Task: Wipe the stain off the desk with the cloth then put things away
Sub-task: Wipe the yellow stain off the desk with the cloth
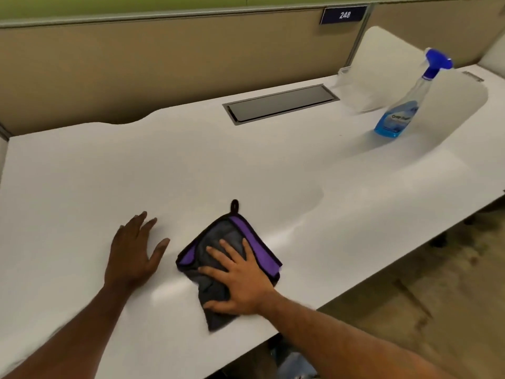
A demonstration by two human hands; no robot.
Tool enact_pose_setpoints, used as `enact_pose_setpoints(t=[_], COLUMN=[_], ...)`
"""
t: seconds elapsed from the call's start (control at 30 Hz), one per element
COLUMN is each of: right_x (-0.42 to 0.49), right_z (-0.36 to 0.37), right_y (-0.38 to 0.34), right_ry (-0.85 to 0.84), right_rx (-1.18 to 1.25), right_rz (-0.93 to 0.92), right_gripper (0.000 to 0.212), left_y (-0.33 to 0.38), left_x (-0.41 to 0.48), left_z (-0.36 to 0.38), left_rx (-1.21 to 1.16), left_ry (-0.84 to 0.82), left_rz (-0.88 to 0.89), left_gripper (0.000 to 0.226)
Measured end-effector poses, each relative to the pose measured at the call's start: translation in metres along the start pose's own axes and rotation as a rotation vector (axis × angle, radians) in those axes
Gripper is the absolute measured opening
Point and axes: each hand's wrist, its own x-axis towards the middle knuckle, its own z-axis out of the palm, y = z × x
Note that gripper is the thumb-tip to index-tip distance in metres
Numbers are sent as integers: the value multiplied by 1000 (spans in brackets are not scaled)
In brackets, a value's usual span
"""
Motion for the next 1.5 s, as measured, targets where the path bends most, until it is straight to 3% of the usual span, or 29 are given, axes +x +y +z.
enact_pose_setpoints(t=[0.1,0.3,0.4,0.47,0.63,1.1,1.37,1.5], right_x=[-21,-41,-34,-33,-66,61,-18,-14], right_z=[-8,-45,-52,-50,-42,-66,-59,-60], right_y=[53,185,202,190,169,271,245,246], right_ry=[51,120,97,72,25,19,15,1], right_rx=[-24,-8,-9,-37,-66,9,-12,-19], right_rz=[49,654,811,750,371,514,414,417], right_gripper=[71,75,77,78,75,76,74,74], left_y=[24,47,53,57,74,115,122,125], left_x=[26,43,47,52,79,149,166,164], left_z=[11,25,30,33,46,84,88,90], left_rx=[19,49,47,37,3,44,22,2], left_ry=[-24,-58,-63,-66,-66,-72,-42,-21], left_rz=[40,22,21,19,25,43,-21,-33], left_gripper=[73,77,77,79,84,88,81,77])
